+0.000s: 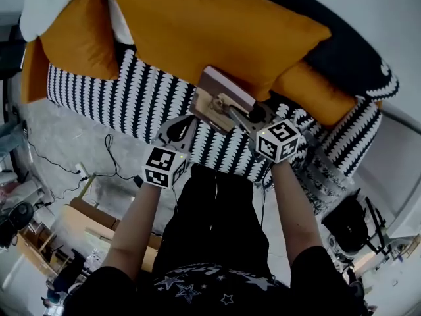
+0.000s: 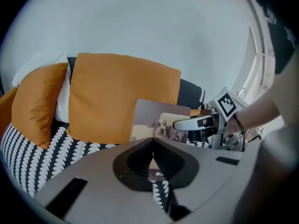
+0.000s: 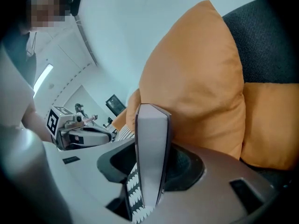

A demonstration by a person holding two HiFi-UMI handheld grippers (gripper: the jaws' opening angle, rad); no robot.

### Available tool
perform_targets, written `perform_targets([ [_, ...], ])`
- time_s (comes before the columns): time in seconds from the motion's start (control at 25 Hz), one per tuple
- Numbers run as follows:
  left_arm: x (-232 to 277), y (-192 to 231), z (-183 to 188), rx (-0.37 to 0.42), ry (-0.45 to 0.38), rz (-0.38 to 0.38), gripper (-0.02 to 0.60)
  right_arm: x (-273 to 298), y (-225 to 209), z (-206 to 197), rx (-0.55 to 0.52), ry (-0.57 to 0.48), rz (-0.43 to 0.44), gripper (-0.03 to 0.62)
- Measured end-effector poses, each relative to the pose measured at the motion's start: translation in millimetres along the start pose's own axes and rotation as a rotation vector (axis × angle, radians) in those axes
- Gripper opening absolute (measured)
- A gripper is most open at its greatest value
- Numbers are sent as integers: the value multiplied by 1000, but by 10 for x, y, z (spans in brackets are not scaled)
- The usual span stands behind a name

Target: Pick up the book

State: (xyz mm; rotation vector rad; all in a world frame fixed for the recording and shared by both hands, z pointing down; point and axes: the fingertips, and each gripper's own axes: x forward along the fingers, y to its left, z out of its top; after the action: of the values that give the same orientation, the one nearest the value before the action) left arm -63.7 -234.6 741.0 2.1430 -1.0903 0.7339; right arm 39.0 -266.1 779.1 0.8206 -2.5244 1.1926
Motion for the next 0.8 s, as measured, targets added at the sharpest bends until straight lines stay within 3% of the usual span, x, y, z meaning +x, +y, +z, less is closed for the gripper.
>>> perform_targets([
  [0.8,-968,242,524,-12,-178,61,8,-419,1016,803,-103,-142,-1,155],
])
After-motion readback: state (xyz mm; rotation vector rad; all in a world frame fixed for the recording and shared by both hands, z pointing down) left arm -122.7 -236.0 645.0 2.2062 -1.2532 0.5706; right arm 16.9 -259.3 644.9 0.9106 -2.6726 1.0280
